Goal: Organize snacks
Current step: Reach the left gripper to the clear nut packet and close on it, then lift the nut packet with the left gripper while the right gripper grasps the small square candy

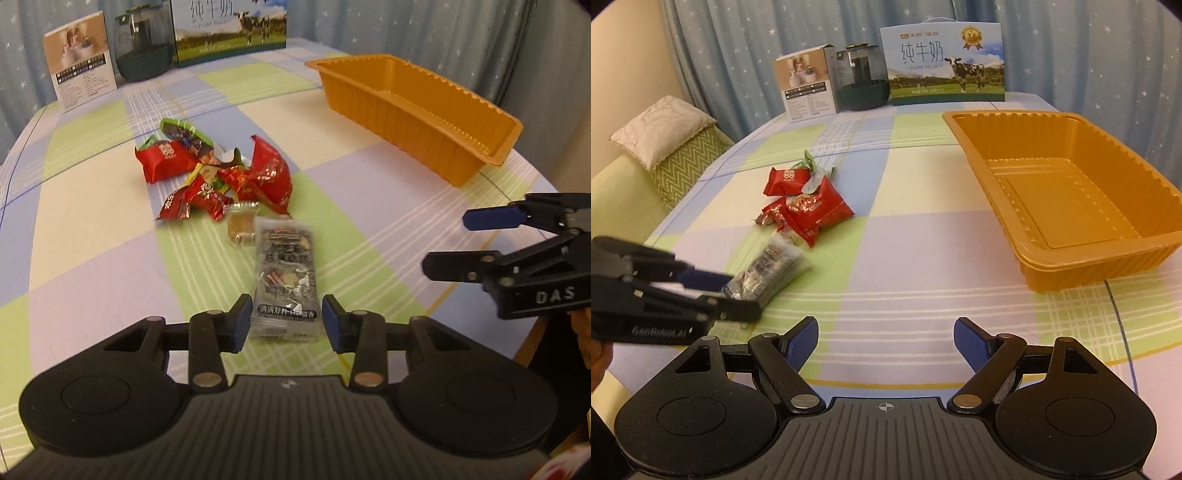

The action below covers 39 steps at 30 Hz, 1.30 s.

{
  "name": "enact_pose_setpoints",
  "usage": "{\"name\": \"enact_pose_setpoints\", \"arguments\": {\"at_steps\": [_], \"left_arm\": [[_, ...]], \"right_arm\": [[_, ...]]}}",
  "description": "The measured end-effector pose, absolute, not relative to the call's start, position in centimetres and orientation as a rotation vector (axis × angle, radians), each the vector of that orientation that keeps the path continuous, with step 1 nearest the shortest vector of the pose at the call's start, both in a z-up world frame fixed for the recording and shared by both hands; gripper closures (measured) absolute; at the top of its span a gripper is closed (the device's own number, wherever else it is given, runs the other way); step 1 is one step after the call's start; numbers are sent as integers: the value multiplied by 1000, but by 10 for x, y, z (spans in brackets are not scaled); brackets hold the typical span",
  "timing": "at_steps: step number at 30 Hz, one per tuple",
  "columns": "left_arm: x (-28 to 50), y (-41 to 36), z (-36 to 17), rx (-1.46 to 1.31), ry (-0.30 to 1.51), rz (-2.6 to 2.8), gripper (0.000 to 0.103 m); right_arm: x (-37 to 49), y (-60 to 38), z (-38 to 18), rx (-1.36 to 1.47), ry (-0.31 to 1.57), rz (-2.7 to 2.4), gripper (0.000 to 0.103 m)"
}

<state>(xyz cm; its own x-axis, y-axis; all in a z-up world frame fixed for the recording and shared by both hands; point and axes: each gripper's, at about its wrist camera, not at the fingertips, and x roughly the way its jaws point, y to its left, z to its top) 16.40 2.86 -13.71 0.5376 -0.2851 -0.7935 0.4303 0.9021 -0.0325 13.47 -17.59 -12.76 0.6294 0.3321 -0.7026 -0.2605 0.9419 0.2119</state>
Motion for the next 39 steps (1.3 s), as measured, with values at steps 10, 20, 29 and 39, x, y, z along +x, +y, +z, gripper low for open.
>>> {"name": "enact_pose_setpoints", "arguments": {"at_steps": [10,20,29,39], "left_arm": [[178,15,-143,215,842,-401,64],[161,27,-128,235,790,-361,69],[168,96,-123,99,814,-130,69],[171,125,-136,4,871,-65,68]], "right_arm": [[138,-168,-128,92,823,333,22],[141,-161,-127,85,812,353,22],[159,-123,-128,111,787,464,27],[204,-66,-145,144,807,515,49]]}}
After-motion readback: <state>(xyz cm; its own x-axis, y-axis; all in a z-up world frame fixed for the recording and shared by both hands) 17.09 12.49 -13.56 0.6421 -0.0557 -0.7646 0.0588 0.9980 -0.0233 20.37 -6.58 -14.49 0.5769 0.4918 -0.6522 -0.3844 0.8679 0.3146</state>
